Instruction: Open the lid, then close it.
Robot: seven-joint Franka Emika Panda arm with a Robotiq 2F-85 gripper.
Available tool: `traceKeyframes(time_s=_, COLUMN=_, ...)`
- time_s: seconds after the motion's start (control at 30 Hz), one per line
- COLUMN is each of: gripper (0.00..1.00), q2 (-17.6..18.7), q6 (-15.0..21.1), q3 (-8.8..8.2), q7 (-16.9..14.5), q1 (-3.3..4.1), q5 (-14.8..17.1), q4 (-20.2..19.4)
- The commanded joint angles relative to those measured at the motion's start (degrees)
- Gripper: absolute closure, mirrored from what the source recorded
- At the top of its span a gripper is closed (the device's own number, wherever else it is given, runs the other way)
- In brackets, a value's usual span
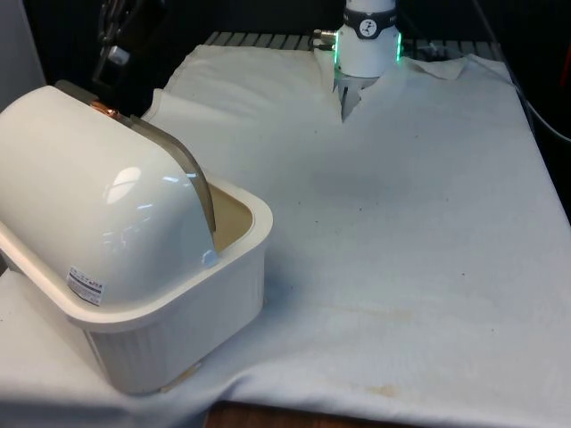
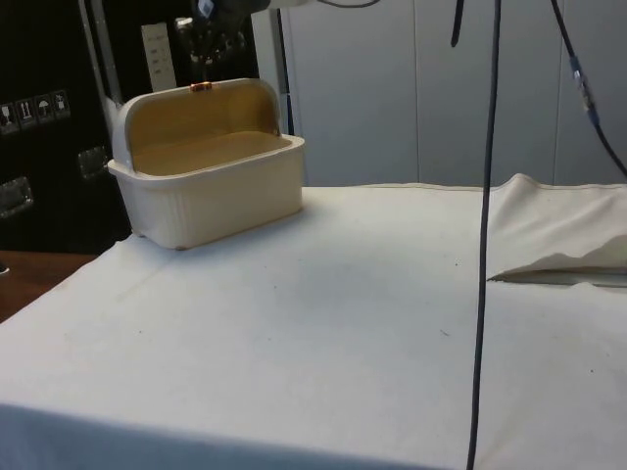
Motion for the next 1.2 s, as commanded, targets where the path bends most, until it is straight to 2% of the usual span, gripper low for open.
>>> traceKeyframes(time_s=0.0, gripper=1.0, q2=0.4, q6=0.5, q3=0.17, q7=-0.2, q1=-0.4, q5=0.2, q4=0.6)
traceKeyframes(time_s=0.07, gripper=1.0, q2=0.8, q6=0.5, q3=-0.11, q7=-0.2, q1=-0.52, q5=0.2, q4=1.1)
traceKeyframes(time_s=0.1, gripper=1.0, q2=0.7, q6=0.0, q3=-0.46, q7=0.0, q1=-0.17, q5=0.0, q4=0.9)
traceKeyframes(time_s=0.13, gripper=1.0, q2=1.0, q6=0.4, q3=-0.11, q7=-0.2, q1=-0.69, q5=0.3, q4=1.4)
traceKeyframes(time_s=0.23, gripper=1.0, q2=1.9, q6=0.2, q3=-0.46, q7=-0.1, q1=-1.03, q5=0.5, q4=2.3)
traceKeyframes(time_s=0.37, gripper=1.0, q2=3.1, q6=0.1, q3=-0.8, q7=0.2, q1=-1.38, q5=0.6, q4=3.3)
traceKeyframes(time_s=0.4, gripper=1.0, q2=2.8, q6=0.0, q3=-1.15, q7=0.2, q1=-1.03, q5=0.2, q4=2.9)
traceKeyframes(time_s=0.43, gripper=1.0, q2=3.8, q6=0.0, q3=-0.92, q7=0.5, q1=-1.49, q5=0.6, q4=4.0)
traceKeyframes(time_s=0.67, gripper=1.0, q2=6.6, q6=-0.2, q3=-1.26, q7=1.7, q1=-2.06, q5=0.9, q4=6.6)
traceKeyframes(time_s=0.7, gripper=1.0, q2=6.2, q6=-0.1, q3=-1.55, q7=1.5, q1=-1.72, q5=0.5, q4=6.0)
traceKeyframes(time_s=0.73, gripper=1.0, q2=7.0, q6=-0.2, q3=-1.38, q7=1.9, q1=-2.12, q5=0.9, q4=6.9)
traceKeyframes(time_s=0.83, gripper=1.0, q2=7.8, q6=-0.4, q3=-1.66, q7=2.6, q1=-2.12, q5=0.9, q4=7.8)
traceKeyframes(time_s=1.17, gripper=1.0, q2=7.2, q6=-1.3, q3=-1.72, q7=3.7, q1=-2.06, q5=1.0, q4=7.8)
